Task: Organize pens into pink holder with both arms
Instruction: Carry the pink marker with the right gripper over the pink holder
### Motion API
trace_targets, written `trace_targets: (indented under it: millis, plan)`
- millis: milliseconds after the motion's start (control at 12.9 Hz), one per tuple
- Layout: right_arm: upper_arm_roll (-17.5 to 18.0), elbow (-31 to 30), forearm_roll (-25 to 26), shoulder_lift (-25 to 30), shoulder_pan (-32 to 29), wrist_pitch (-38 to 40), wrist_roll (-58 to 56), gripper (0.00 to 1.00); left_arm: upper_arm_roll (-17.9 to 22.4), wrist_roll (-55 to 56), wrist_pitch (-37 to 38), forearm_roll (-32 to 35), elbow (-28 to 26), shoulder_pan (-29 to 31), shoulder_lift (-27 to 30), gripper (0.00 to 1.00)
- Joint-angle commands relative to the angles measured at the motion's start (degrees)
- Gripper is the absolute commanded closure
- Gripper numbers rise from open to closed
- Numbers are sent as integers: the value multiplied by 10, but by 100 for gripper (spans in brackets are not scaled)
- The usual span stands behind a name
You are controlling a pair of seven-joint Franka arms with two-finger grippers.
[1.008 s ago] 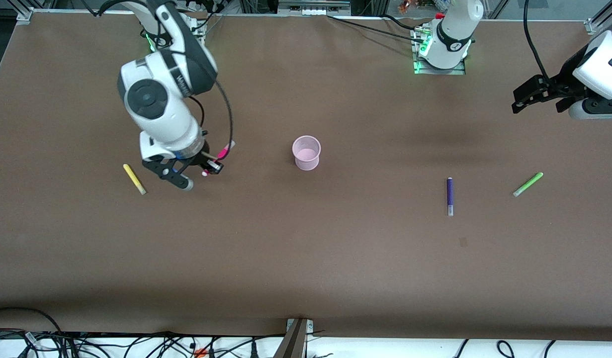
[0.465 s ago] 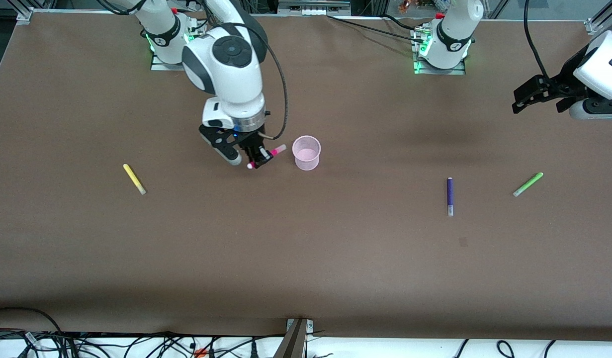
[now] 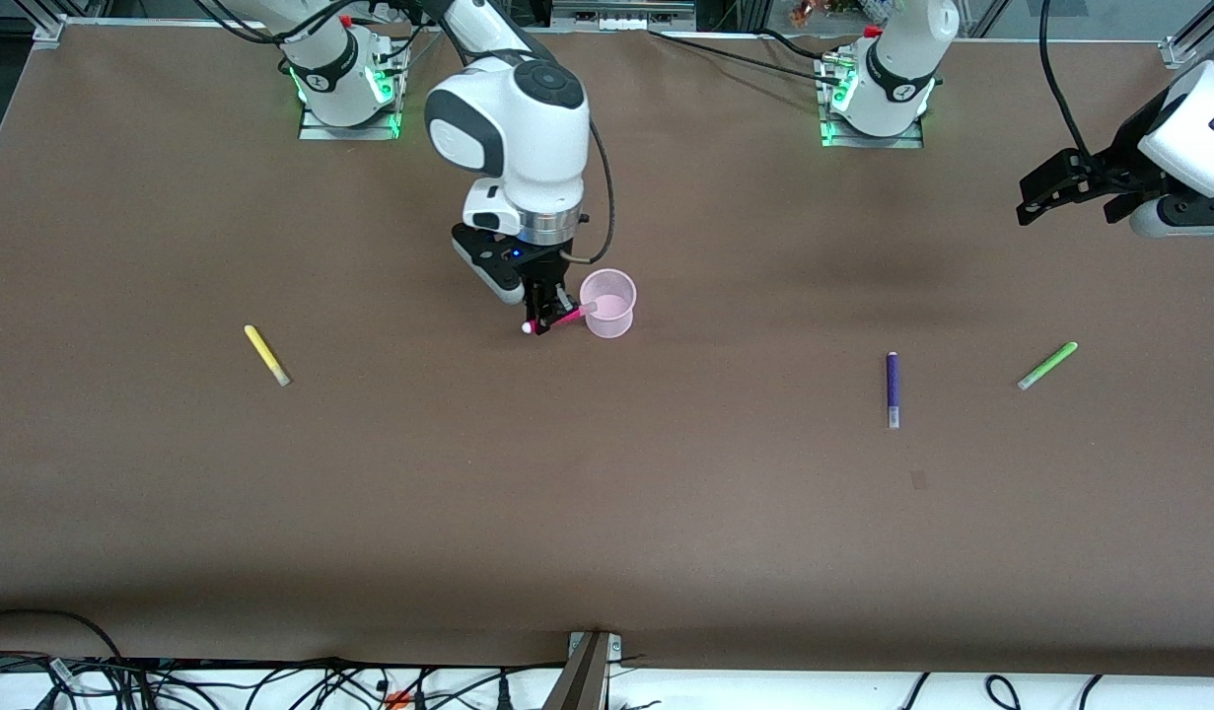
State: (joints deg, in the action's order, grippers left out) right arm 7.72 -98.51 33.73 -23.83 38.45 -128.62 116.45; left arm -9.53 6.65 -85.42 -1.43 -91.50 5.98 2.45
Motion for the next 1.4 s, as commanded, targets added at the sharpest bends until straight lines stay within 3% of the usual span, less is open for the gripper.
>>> trace_targets:
  millis: [0,698,1318]
  plan:
    - [-8,17,44,-14,31,6,56,100,-1,4,1,-4,9,2,-3,0]
    - [-10,13,96,-44,81,51,98,100,-1,4,1,-4,9,3,-3,0]
    - [-11,17,107,-68,114,71,113,100,-1,4,2,-4,10,3,-3,0]
